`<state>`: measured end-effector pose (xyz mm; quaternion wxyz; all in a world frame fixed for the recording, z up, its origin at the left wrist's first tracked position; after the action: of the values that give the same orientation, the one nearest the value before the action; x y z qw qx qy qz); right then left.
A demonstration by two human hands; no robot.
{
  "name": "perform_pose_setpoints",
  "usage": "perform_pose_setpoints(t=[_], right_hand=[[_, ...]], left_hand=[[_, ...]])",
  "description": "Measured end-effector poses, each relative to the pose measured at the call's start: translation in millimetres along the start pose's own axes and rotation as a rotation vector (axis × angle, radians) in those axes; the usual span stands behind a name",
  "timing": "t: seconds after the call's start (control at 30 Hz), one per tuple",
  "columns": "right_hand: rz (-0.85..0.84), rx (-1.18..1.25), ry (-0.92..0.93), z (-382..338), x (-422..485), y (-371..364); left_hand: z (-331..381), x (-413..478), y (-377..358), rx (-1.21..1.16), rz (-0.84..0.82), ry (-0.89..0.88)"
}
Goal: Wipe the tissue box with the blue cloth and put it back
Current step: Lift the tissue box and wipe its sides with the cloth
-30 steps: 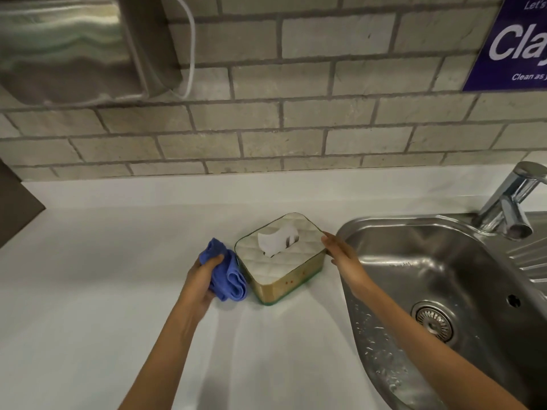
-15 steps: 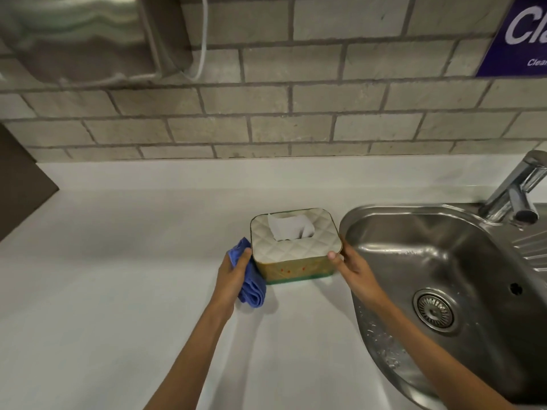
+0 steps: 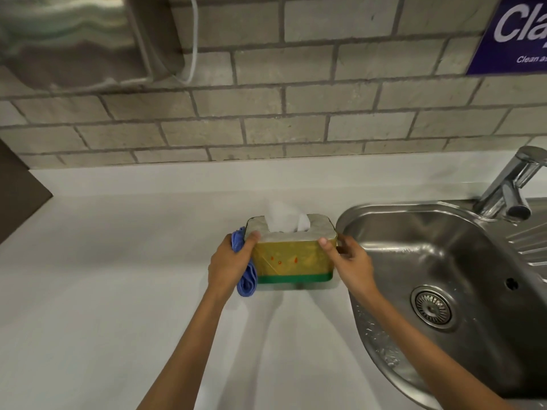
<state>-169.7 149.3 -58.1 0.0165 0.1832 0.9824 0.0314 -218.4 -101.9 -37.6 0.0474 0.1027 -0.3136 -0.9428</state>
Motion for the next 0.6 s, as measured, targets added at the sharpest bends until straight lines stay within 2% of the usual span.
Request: perform_pose_setpoints(t=[0.13,0.23,0.4,0.6], right_hand=[[0.02,-0.136,-0.046,-13.6,1.0,1.7],[-0.125,-0.262,-0.056,-20.0,2.1,-5.7],[-0.338,-0.45,0.093,-25.3,5.0,-12.0],[-0.345,-0.498,0.218,-28.9,12.8,-15.0]], left_hand=[[12.2,12.9,9.2,0.114,0.012,0.024],[19.7,24.9,12.2,0.194,-0.033,0.035],[30.3,38.2,16.8,0.261,-0.086,0.052],[33.5,42.1,18.5,0.203,-0.121,0.085]])
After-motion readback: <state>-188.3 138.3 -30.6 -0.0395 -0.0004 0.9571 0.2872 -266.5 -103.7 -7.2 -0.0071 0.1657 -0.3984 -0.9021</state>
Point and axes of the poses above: each hand's wrist, its own x-axis towards the middle knuckle, its own y-axis out of the back of the hand, z = x × y, the point moved 6 cm from there along x, towards the middle knuckle, and after that the axes turned 9 degrees about x, right-handed, at the moved point
